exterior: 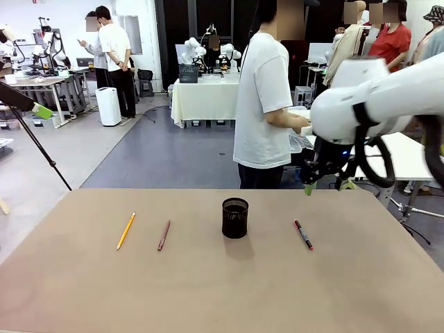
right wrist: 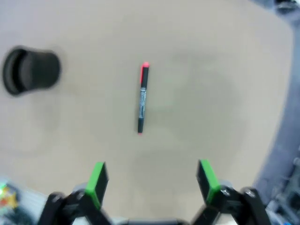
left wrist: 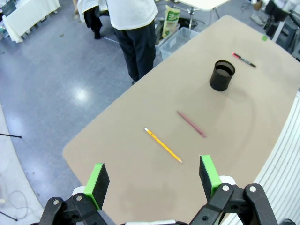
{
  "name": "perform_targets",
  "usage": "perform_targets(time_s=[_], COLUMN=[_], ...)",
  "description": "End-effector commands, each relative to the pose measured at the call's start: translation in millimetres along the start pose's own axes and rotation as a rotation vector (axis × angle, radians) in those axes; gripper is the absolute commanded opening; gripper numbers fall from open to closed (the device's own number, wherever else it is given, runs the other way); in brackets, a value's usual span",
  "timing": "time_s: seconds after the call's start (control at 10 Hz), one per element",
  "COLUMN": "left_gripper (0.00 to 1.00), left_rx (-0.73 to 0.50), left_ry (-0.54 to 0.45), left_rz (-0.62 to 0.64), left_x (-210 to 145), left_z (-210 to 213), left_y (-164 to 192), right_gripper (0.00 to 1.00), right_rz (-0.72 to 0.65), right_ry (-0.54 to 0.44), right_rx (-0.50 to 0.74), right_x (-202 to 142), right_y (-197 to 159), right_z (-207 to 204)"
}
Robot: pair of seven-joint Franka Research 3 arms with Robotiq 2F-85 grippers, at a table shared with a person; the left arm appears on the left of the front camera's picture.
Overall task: Place the pens into the pen holder.
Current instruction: Pick up a writing instrument from the table and place it into the Pen holder.
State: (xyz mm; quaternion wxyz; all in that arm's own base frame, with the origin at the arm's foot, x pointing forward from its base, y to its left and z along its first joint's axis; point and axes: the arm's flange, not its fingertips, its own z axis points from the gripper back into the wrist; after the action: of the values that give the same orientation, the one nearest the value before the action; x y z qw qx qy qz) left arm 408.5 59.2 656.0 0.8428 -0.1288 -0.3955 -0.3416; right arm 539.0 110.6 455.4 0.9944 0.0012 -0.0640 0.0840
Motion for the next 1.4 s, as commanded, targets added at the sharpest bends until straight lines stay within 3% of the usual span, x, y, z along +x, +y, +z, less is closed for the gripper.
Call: perform_targets(time_s=[0.0, 0.5, 1.0, 1.3], left_gripper=[1.0, 1.0, 1.0, 1.0], left_rx=[-0.003, -0.003, -0.003, -0.003], left_ry=[-0.001, -0.001, -0.001, -0.001], left_rz=[-0.007, -0.007, -0.007, -0.007], left_x=[0, 0, 0, 0], left_z=[1, 1, 1, 1], left_y=[-1, -1, -1, -1], right_gripper=[1.0, 1.0, 1.0, 0.41], right_rz=[-0.076, -0.19, -0.18, -0.188], right_ry=[0.047, 0.18, 0.183, 0.153], right_rx=[-0.062, -0.061, -0.039, -0.04], right_x=[43, 55, 51, 55], right_y=[11, 17, 23, 21], right_z=[-17, -109, -144, -153])
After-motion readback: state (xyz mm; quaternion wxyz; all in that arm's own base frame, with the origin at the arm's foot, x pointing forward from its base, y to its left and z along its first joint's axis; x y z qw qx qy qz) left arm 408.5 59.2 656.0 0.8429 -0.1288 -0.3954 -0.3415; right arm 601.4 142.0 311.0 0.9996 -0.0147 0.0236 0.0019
